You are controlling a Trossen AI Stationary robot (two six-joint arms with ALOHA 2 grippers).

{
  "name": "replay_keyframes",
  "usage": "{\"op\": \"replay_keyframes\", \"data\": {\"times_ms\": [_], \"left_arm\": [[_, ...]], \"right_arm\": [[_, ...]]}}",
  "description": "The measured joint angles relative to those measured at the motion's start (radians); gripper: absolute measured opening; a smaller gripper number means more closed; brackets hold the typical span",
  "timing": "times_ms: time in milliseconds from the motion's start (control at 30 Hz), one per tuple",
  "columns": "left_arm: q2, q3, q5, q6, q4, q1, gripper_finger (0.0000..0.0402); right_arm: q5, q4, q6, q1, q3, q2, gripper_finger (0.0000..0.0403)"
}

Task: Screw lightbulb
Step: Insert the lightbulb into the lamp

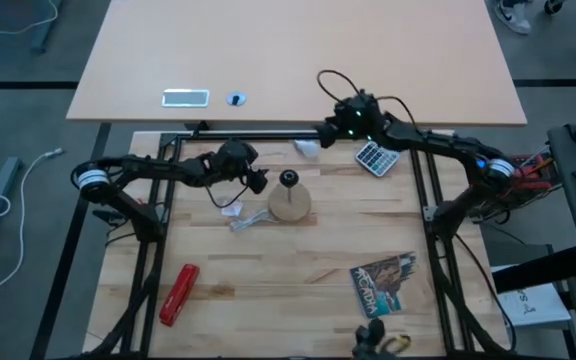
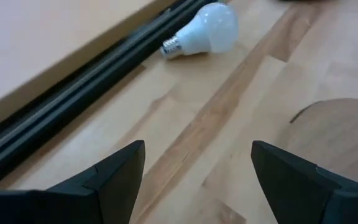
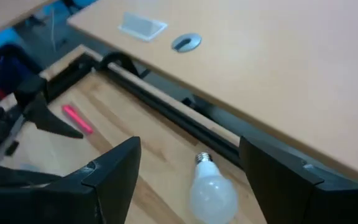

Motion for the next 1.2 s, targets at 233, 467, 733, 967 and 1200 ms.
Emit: {"op": "replay_keyframes", "data": {"times_ms": [233,467,733,967,1200], "left_arm": [[0.0,-0.026,0.073,-0.027,-0.002,0.001,0.0287],[-0.019,-0.086,0.131,-0.094,-0.003,0.0,0.0279],[-0.099,-0.138,0.154,-0.141,0.001,-0.004,0.0272],[-0.181,-0.148,0.137,-0.152,0.012,-0.005,0.0279],[-0.196,-0.154,0.131,-0.16,0.016,-0.005,0.0283]], "right_arm": [[-0.031,-0.225,-0.145,-0.029,0.244,0.201,0.0298],[-0.03,-0.361,-0.212,-0.031,0.384,0.322,0.0308],[-0.048,-0.362,-0.211,-0.03,0.41,0.396,0.0306],[-0.11,-0.35,-0.21,-0.026,0.41,0.448,0.0311],[-0.118,-0.355,-0.215,-0.003,0.41,0.471,0.0311]]}}
